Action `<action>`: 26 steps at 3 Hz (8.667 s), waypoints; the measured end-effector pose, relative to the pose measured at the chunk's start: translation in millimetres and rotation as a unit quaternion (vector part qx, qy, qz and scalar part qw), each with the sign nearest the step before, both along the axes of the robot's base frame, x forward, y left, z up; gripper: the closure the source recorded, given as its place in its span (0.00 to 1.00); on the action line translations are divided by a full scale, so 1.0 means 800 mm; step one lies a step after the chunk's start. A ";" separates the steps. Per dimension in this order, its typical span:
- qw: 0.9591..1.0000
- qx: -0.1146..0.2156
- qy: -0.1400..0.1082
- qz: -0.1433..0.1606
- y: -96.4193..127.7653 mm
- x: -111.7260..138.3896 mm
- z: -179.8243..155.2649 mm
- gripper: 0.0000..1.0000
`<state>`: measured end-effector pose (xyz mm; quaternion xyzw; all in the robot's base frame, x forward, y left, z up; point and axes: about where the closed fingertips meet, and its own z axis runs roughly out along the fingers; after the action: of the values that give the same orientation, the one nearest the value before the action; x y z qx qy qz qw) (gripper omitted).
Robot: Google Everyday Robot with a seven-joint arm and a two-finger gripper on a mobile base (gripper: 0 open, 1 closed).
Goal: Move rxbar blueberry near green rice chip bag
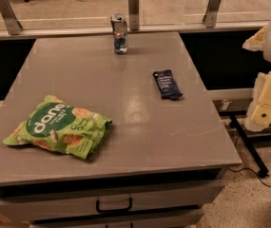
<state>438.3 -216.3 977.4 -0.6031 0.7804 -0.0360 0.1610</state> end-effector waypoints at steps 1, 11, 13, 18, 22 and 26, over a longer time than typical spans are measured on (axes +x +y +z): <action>1.000 0.000 0.000 0.000 0.000 0.000 0.000 0.00; 0.887 0.128 0.057 -0.440 0.114 0.187 -0.105 0.00; 0.852 0.148 0.051 -0.499 0.136 0.217 -0.131 0.00; 0.852 0.140 0.043 -0.503 0.140 0.232 -0.180 0.78; 0.889 0.157 0.091 -0.421 0.187 0.192 -0.158 1.00; 0.873 0.199 0.196 -0.399 0.307 0.102 -0.175 0.59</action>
Offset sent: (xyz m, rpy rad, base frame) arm 0.0327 0.0147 -0.0028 0.0583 -0.0057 -0.2658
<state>520.2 29.3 837.1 -0.1901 0.9611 0.1774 0.0934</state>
